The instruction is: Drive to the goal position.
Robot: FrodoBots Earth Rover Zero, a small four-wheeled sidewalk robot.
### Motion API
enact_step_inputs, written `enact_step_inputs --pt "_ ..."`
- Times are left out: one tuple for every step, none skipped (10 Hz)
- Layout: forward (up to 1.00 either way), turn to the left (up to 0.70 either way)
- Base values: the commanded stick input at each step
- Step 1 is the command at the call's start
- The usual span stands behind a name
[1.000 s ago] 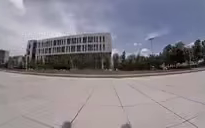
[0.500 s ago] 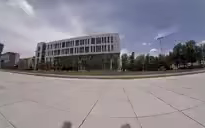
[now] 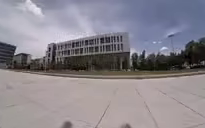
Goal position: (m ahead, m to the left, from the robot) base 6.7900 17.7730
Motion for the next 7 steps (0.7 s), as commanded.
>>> enact_step_inputs --pt "0.7 0.02" --pt "0.7 0.0" --pt "0.7 0.0" --pt "0.7 0.0" --pt "0.7 0.0" --pt "0.7 0.0" --pt "0.7 0.0"
